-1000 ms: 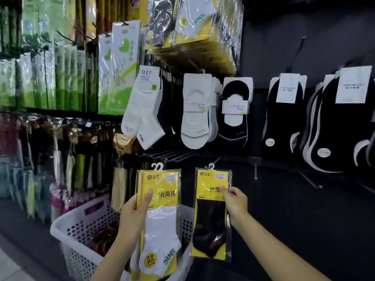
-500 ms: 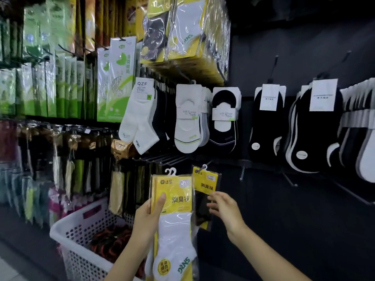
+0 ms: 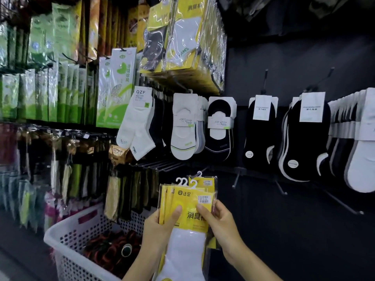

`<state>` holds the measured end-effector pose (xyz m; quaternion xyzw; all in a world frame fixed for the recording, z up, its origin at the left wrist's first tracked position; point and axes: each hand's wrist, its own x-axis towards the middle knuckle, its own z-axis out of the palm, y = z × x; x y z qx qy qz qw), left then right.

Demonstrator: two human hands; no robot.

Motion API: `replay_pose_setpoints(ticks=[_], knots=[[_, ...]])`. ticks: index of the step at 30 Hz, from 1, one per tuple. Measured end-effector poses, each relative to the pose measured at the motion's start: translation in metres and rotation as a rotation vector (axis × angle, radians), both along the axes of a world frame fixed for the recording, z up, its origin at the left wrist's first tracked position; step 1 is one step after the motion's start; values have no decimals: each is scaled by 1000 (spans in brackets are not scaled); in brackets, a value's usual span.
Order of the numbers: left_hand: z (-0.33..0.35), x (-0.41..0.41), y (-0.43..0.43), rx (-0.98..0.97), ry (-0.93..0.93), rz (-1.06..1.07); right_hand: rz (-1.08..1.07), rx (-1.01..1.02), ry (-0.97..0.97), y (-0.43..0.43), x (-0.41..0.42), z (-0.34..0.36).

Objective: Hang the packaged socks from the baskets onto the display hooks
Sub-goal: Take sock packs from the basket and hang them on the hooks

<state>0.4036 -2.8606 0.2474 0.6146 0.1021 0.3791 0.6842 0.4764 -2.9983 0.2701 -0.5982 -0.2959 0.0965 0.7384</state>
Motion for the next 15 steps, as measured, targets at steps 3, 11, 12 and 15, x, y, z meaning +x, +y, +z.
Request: replay_pose_setpoints(ticks=[3, 11, 12, 15], knots=[[-1, 2, 2, -21, -8, -21, 14, 15, 2, 4, 4, -3], [-10, -5, 51, 142, 38, 194, -123, 72, 24, 15, 25, -2], [-10, -5, 59, 147, 42, 214, -145, 67, 14, 17, 30, 0], [-7, -6, 79, 170, 65, 261, -198, 34, -12, 27, 44, 2]])
